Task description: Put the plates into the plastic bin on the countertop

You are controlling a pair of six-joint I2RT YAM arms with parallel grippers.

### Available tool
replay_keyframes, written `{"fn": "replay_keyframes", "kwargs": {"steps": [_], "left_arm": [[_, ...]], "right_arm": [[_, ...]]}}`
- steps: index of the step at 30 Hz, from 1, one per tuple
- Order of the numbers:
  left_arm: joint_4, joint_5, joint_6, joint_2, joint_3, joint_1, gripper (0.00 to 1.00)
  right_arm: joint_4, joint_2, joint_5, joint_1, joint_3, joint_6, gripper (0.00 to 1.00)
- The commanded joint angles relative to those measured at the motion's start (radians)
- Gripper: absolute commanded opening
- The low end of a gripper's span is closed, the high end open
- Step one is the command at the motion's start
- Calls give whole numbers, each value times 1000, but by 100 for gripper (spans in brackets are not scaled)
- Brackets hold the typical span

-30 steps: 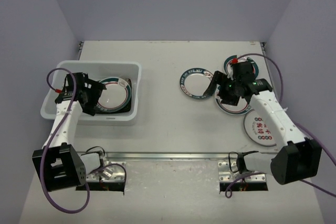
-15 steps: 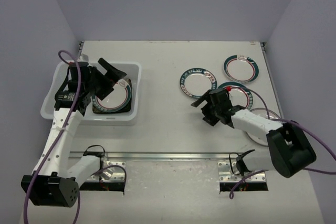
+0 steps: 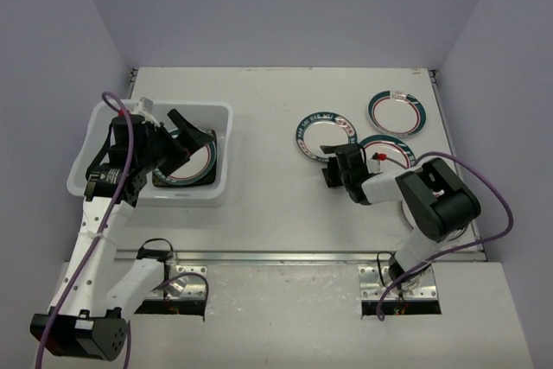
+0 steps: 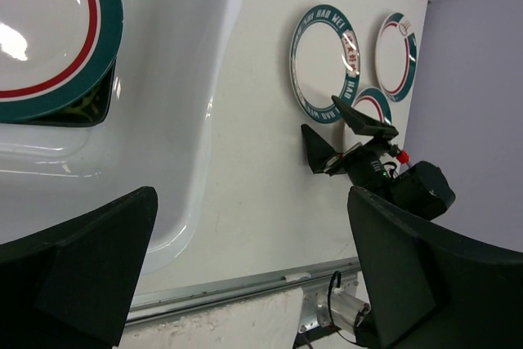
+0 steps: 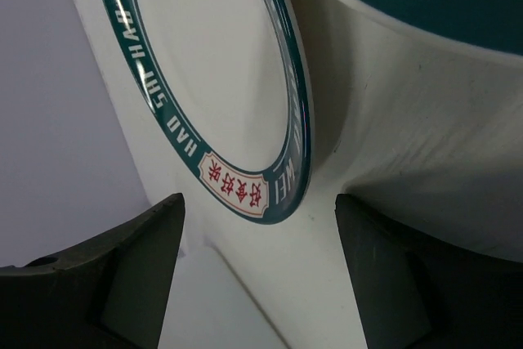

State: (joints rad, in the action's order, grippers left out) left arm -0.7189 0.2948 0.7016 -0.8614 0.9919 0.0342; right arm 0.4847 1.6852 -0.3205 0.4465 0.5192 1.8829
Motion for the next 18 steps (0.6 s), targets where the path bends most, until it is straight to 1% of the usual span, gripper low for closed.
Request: {"fn": "replay_keyframes", "kwargs": {"steps": [1,2,3,4,5,6,10,12,13,15,17,18], "left_arm": [[-22,-14,-33,21,54,27,100],[-23,-14,-33,18,54,30,100],[-22,-13,-33,18,55,33,100],[-23,-14,-33,18,56,34,100],[-24,-17,-34,17,58,35,100],[-24,-19,-35,14,62,35,100],[-22,-14,-46,-10,91,41,100],[-22,-16,-61,-35,126,47,100],[-18,-9,-72,-45,138,51,100],[12,38,-88,-76,162,56,100],[41,89,-114,-121,180,60,100],[51,127,-127,-149,189,62,100]], "right_arm": [[-90,72,-76,-1,-7,170,59],[-110,74,-78,0,2,173,50],[-137,75,-78,0,14,174,36],[-162,74,-73,0,22,174,14],[-170,70,-68,2,31,163,5],[-172,66,-64,3,40,148,1],[-166,30,-46,4,78,78,0],[-158,5,-9,3,140,-63,0],[-176,-25,38,3,205,-167,0],[-241,-71,130,3,313,-327,0],[-363,-91,198,3,415,-431,0],[-464,-112,224,2,464,-491,0]]}}
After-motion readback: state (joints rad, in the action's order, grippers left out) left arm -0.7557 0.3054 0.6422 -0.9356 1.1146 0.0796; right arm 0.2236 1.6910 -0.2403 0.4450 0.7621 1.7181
